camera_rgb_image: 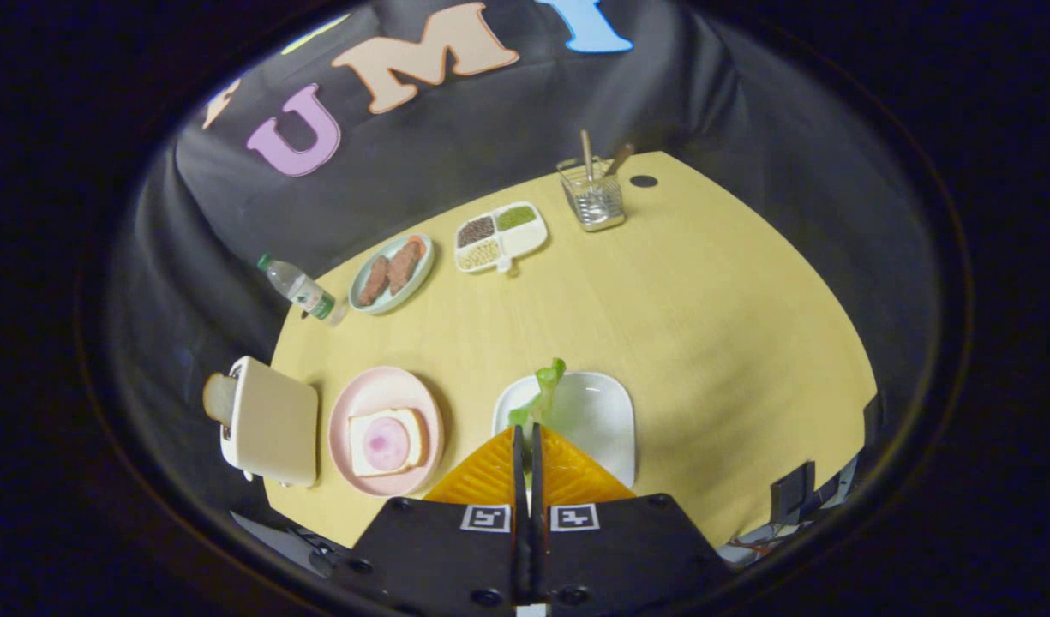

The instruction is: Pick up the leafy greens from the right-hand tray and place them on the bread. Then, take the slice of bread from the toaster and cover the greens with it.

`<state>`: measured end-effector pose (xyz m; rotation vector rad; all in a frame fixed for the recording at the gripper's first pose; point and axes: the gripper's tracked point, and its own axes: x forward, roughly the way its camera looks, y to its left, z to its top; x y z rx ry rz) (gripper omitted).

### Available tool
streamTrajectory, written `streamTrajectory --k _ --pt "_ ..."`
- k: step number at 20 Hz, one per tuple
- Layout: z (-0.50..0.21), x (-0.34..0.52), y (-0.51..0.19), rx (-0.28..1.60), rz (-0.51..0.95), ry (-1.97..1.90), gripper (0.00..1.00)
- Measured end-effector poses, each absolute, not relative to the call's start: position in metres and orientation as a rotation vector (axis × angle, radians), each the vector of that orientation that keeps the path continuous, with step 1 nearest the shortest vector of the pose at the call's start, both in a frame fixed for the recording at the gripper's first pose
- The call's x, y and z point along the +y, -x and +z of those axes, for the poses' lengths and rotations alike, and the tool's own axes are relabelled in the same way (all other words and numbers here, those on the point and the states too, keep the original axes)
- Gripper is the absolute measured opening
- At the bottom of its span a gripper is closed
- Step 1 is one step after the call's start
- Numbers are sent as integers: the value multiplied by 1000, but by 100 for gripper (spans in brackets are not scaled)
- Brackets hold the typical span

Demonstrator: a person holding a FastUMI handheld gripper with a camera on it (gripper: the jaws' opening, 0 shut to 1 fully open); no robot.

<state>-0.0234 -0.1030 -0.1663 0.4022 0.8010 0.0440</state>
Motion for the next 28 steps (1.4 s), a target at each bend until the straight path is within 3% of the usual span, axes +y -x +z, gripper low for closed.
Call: streamTrajectory --k 9,14,21,28 --pt "-93 18 18 715 222 -451 3" --pt "-87 93 20 742 316 -504 3" --pt "-150 149 29 929 349 -512 3" --pt "-210 101 26 1015 230 -401 3"
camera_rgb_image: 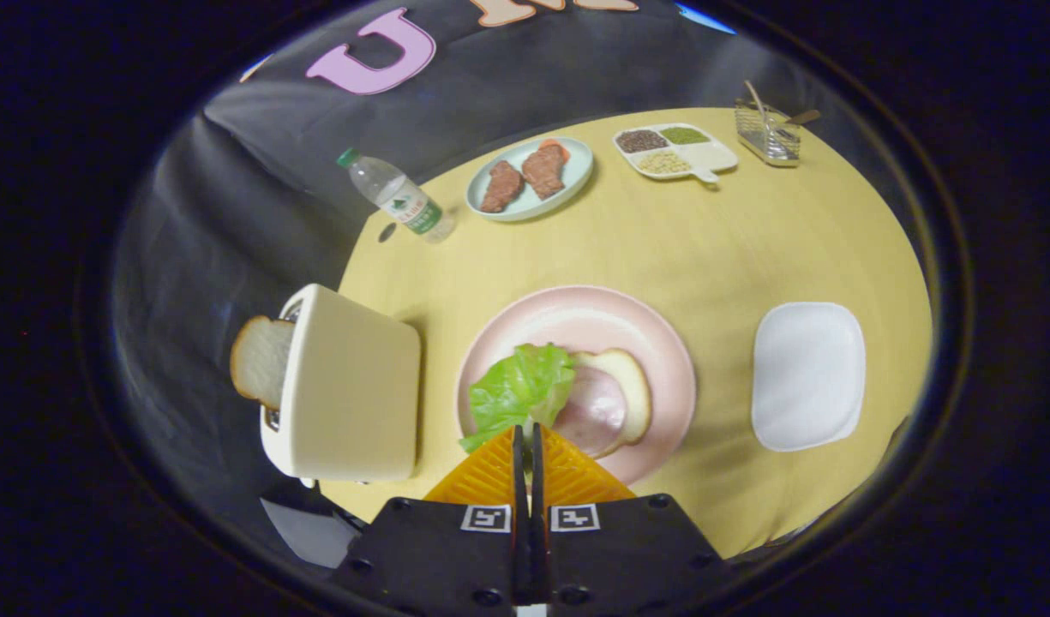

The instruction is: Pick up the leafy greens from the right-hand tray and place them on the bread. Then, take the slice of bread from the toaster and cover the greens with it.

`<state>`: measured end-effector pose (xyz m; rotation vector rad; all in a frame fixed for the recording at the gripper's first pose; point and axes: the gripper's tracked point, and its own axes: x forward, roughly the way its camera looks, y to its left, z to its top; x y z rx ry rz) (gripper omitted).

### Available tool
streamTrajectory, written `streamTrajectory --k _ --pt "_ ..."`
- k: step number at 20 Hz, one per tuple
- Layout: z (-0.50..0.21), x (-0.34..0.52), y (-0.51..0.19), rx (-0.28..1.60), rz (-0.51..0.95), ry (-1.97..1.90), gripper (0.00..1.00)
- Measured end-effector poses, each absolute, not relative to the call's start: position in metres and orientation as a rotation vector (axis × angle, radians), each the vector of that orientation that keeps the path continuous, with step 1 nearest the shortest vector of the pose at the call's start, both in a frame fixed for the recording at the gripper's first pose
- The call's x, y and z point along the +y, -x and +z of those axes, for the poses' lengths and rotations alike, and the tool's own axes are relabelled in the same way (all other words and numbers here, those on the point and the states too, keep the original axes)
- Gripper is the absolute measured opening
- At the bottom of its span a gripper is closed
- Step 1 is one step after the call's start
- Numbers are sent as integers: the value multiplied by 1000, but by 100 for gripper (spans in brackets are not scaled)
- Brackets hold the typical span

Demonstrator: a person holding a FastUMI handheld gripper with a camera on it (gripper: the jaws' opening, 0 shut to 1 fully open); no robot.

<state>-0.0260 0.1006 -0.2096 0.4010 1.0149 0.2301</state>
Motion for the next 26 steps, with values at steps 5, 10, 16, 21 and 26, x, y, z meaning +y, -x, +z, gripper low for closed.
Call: streamTrajectory --k 5,10,16,21,26 --pt "-217 78 13 1014 191 -418 3" --pt "-226 65 8 1023 169 -399 3" --pt "-233 61 8 1025 184 -358 6" --pt "-222 54 18 1023 195 -284 15" --pt "-188 44 21 973 154 -259 86"
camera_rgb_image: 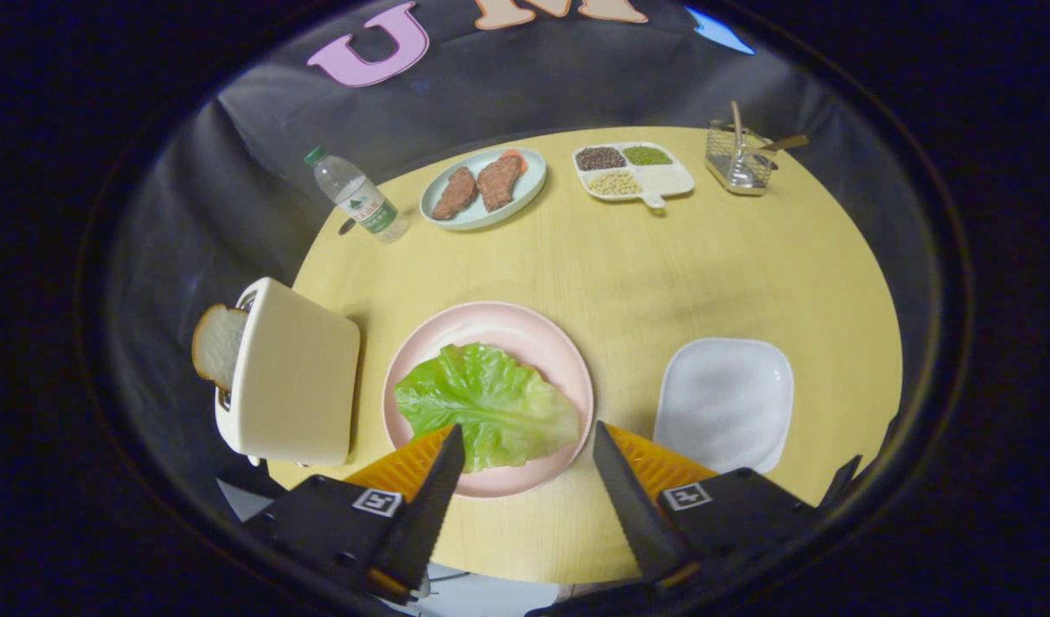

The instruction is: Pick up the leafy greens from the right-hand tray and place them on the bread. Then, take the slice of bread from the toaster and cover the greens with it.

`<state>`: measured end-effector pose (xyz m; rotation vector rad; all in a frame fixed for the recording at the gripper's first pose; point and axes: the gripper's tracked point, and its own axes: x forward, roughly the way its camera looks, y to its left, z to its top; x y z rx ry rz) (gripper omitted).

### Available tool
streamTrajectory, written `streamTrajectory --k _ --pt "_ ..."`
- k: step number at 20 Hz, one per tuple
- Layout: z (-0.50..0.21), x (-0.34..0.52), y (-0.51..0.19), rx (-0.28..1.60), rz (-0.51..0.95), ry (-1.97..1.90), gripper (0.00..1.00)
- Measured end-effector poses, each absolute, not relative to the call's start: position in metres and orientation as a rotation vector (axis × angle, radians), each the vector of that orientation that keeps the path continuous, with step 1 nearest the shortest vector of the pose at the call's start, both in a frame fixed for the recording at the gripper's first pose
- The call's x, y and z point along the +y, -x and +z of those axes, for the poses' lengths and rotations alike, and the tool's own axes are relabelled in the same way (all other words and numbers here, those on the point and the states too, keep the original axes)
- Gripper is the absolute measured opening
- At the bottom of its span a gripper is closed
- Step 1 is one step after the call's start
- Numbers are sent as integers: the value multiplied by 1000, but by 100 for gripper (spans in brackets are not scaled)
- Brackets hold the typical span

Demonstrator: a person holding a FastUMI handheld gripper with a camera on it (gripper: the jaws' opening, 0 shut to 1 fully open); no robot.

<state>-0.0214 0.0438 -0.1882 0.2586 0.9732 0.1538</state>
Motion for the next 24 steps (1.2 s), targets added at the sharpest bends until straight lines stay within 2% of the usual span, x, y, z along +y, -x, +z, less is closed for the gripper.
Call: streamTrajectory --k 1,7,16,24 --pt "-178 44 22 959 147 -257 100" --pt "-116 55 31 896 84 -238 100" --pt "-40 115 57 923 11 -54 100" --pt "7 237 53 904 97 -27 99"
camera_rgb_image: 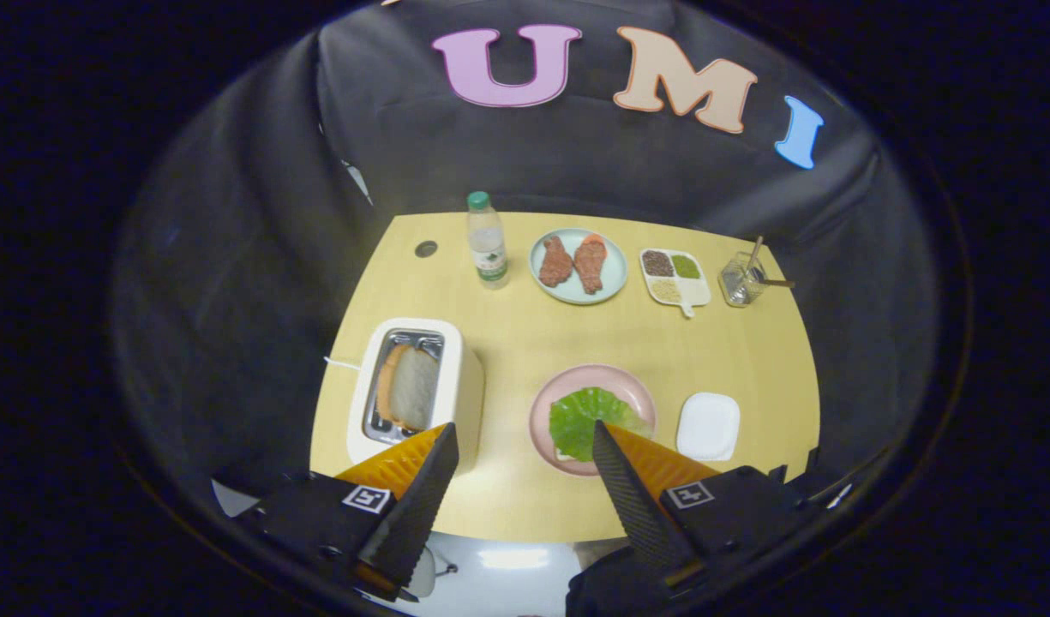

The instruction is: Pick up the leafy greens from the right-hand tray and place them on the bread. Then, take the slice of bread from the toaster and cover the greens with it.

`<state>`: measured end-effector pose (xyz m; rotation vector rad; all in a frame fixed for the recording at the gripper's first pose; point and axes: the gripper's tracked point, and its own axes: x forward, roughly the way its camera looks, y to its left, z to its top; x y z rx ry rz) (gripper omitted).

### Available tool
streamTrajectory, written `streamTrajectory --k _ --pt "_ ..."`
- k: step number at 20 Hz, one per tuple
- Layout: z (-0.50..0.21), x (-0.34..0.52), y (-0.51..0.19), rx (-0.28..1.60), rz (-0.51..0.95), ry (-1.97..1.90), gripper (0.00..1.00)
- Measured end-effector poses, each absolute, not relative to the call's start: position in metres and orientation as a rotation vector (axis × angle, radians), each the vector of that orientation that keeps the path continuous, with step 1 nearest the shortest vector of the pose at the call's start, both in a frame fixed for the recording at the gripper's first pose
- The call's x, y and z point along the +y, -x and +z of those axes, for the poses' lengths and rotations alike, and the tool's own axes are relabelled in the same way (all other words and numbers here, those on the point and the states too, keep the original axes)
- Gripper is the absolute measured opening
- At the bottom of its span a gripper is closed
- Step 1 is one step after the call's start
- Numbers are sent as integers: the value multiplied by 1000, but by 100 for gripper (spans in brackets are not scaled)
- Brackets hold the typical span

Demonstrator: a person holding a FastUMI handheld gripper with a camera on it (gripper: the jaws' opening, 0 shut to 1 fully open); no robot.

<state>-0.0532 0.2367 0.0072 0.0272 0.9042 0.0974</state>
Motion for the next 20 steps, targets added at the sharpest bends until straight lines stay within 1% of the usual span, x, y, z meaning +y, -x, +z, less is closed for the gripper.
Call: streamTrajectory --k 3,9,10,15,18,20 --pt "-2 274 50 923 116 -44 100" --pt "-60 335 35 989 137 29 99" --pt "-70 341 30 1003 131 44 99" --pt "-100 354 15 1040 97 100 91" --pt "-107 358 6 1048 96 89 90" --pt "-109 356 3 1054 86 88 74"
